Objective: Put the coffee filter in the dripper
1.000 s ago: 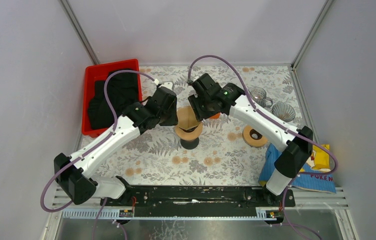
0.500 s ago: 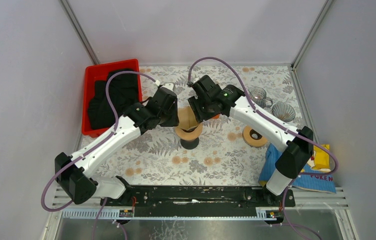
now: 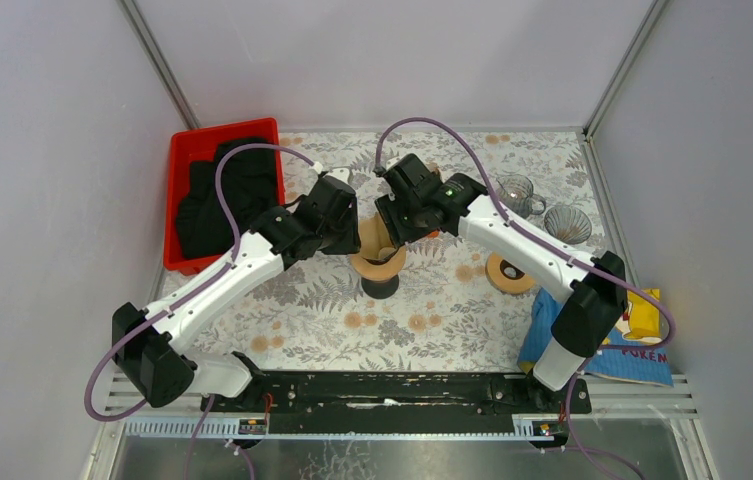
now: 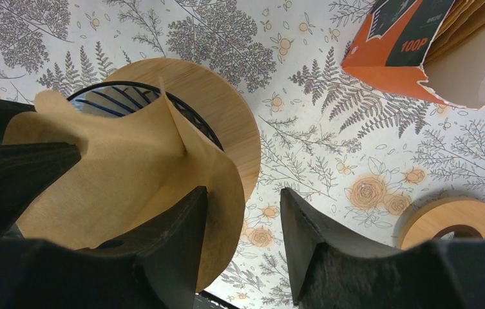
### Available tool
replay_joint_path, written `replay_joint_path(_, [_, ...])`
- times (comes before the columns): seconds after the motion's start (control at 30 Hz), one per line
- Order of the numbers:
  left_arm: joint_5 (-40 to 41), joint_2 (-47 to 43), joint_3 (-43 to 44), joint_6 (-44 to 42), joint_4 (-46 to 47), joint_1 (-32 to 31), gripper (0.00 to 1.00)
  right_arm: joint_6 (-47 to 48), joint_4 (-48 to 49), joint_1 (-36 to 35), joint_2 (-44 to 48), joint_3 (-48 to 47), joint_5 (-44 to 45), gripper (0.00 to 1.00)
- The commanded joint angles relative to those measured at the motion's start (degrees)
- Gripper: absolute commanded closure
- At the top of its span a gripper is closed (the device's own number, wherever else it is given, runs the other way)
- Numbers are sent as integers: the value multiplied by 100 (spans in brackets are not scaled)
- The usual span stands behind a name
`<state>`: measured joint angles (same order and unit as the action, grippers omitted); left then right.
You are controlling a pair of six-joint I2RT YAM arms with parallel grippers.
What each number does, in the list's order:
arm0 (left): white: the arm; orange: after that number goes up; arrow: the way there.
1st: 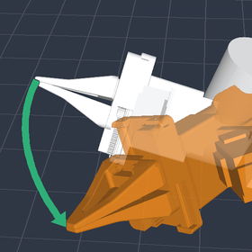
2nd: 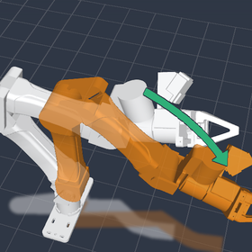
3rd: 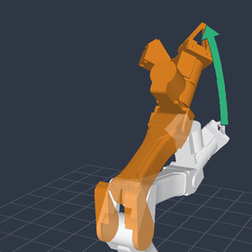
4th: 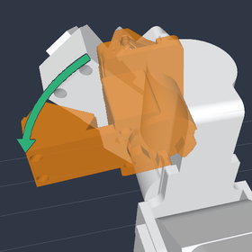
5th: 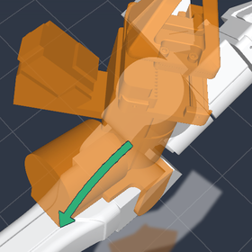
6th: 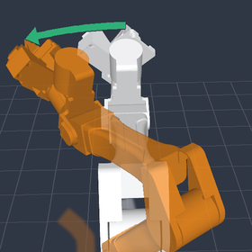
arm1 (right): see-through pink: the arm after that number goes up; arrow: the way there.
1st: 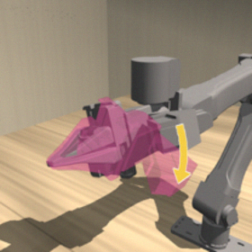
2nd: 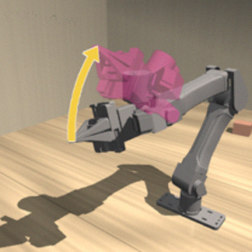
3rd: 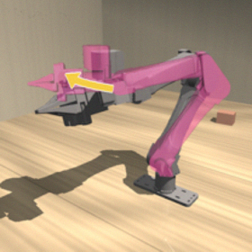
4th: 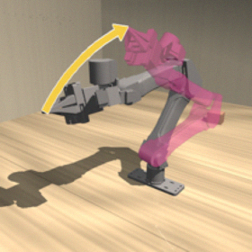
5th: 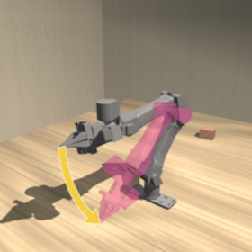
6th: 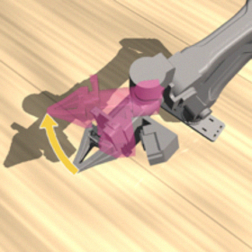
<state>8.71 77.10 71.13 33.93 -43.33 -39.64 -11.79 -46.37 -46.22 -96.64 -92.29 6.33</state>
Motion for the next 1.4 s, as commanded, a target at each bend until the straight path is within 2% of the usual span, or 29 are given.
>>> replay_joint_path(0.0, [-21, -24, -85, -73, 220, 36, 62, 81, 123, 25, 32, 101, 0, 47])
replay_joint_path(0.3, [134, -178, -34, -71, 222, 39, 57, 113, 186, 28, 100, 82, -104, 46])
replay_joint_path(0.8, [50, -185, -3, -80, 238, 44, 52, 127, 559, 26, 653, 117, -185, 31])
replay_joint_path(1.17, [27, -239, 144, -113, 334, 48, 41, 156, 657, 49, 623, 94, -156, 28])
replay_joint_path(1.37, [66, -172, 142, -193, 336, 101, 39, 194, 709, 84, 547, 80, -133, 27])
